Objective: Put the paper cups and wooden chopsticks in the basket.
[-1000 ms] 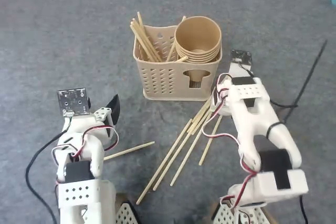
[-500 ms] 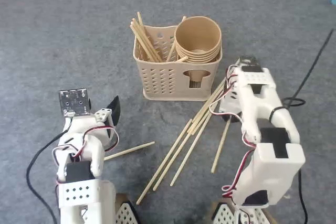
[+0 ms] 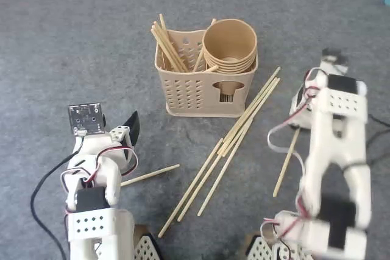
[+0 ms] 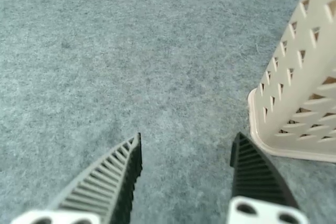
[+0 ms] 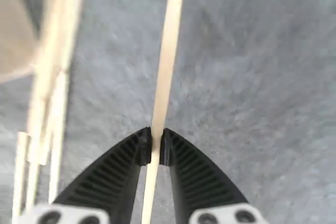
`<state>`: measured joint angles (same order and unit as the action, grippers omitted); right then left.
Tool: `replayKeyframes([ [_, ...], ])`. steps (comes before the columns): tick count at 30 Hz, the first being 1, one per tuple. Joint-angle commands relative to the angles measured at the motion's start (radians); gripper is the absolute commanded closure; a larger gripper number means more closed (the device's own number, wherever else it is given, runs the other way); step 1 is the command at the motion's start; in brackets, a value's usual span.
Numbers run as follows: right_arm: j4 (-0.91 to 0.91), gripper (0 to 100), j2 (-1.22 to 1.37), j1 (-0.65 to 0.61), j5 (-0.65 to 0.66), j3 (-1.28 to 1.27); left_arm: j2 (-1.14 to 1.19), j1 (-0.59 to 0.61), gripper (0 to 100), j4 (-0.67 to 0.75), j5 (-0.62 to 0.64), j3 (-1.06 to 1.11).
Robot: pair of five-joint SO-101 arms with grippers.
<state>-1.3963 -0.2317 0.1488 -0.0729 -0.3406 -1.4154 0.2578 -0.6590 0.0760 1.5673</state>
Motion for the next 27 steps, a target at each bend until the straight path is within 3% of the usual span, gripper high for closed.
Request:
replayKeyframes([
  [1, 0.044, 99.2, -0.295, -0.025, 0.012, 0.026, -0.017, 0.005, 74, 0.029, 0.003, -0.012],
  [10, 0.449, 99.2, -0.631, -0.162, 0.009, -0.014, -0.015, 0.006, 74, 0.029, 0.029, -0.013],
  [23, 0.986, 99.2, -0.63, -0.522, 0.009, -0.026, -0.015, 0.008, 74, 0.031, 0.026, -0.013],
  [27, 1.127, 99.2, -0.524, -0.615, 0.015, -0.02, -0.015, 0.008, 74, 0.031, 0.026, -0.013],
])
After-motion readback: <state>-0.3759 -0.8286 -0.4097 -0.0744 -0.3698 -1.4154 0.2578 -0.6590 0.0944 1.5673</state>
